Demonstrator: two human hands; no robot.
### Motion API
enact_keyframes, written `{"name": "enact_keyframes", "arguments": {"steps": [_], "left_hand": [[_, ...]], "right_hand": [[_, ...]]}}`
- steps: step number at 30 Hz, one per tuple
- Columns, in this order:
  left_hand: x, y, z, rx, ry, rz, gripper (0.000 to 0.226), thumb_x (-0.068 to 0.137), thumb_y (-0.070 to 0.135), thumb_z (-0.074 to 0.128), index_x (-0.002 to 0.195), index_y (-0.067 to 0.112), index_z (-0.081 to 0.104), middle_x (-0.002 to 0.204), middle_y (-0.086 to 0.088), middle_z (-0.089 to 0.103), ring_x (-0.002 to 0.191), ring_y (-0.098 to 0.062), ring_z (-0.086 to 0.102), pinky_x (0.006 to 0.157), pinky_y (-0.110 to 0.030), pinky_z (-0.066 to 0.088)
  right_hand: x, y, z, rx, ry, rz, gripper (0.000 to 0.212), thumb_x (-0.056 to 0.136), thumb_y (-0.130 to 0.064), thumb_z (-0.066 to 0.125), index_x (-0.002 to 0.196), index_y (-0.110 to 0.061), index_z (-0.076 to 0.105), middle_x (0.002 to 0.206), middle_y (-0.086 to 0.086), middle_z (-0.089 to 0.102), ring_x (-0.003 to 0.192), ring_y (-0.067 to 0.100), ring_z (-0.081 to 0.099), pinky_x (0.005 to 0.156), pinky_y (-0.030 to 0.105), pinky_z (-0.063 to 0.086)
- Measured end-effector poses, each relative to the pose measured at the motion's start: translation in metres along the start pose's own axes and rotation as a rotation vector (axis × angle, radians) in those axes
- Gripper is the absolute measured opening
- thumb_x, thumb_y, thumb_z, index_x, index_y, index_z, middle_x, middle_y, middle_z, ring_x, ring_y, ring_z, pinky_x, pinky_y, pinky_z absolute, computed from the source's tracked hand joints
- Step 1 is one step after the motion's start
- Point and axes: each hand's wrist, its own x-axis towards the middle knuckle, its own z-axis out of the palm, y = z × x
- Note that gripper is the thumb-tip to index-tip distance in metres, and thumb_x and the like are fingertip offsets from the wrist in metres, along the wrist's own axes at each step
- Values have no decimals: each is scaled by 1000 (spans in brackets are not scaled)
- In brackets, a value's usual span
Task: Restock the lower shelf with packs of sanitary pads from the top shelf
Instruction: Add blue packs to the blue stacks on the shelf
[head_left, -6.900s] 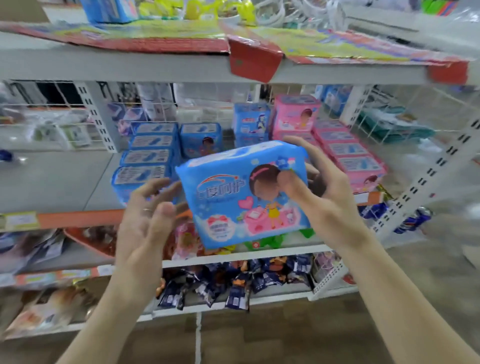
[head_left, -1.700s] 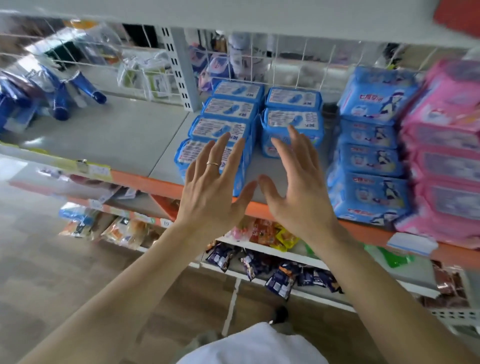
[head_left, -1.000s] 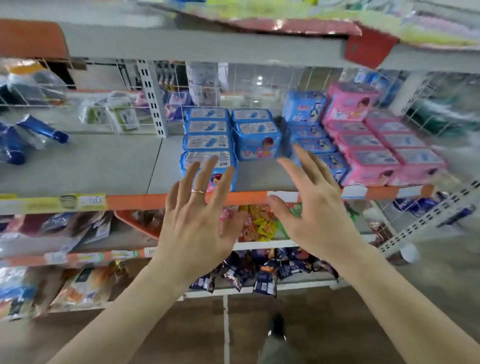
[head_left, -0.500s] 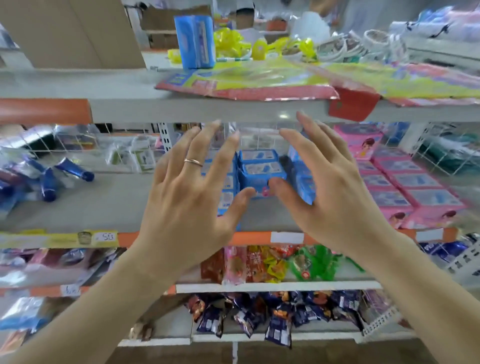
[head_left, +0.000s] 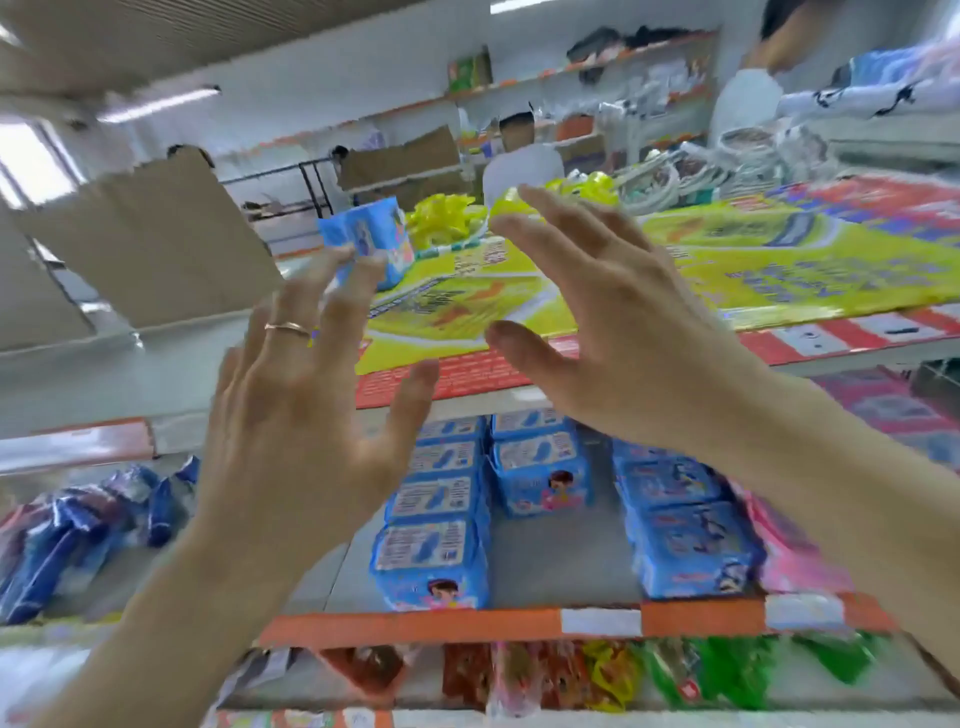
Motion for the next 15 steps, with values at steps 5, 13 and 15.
{"name": "enact_keyframes", "arguments": {"steps": [5, 13, 15], "left_hand": [[32, -14, 7, -16, -21, -56, 66, 89, 51, 48, 145, 17, 41, 147, -7, 44, 130, -33, 47, 104, -50, 43], [110, -84, 51, -33, -105, -276, 62, 94, 48, 58, 147, 25, 37, 143, -15, 45, 131, -31, 43, 105, -43, 36], [133, -102, 66, -24, -167, -349, 65, 94, 51, 56, 150, 25, 33, 147, -19, 40, 137, -33, 38, 109, -46, 34]], "right_hand": [[23, 12, 4, -56, -190, 78, 75, 94, -60, 46, 156, -28, 20, 167, 2, 13, 152, 29, 13, 118, 53, 24], [35, 11, 17, -59, -194, 112, 74, 94, -61, 45, 157, -31, 20, 167, -2, 12, 153, 25, 10, 119, 51, 20], [37, 9, 19, -77, -180, 115, 75, 94, -62, 45, 157, -29, 21, 167, -2, 14, 153, 25, 11, 118, 50, 21]]}}
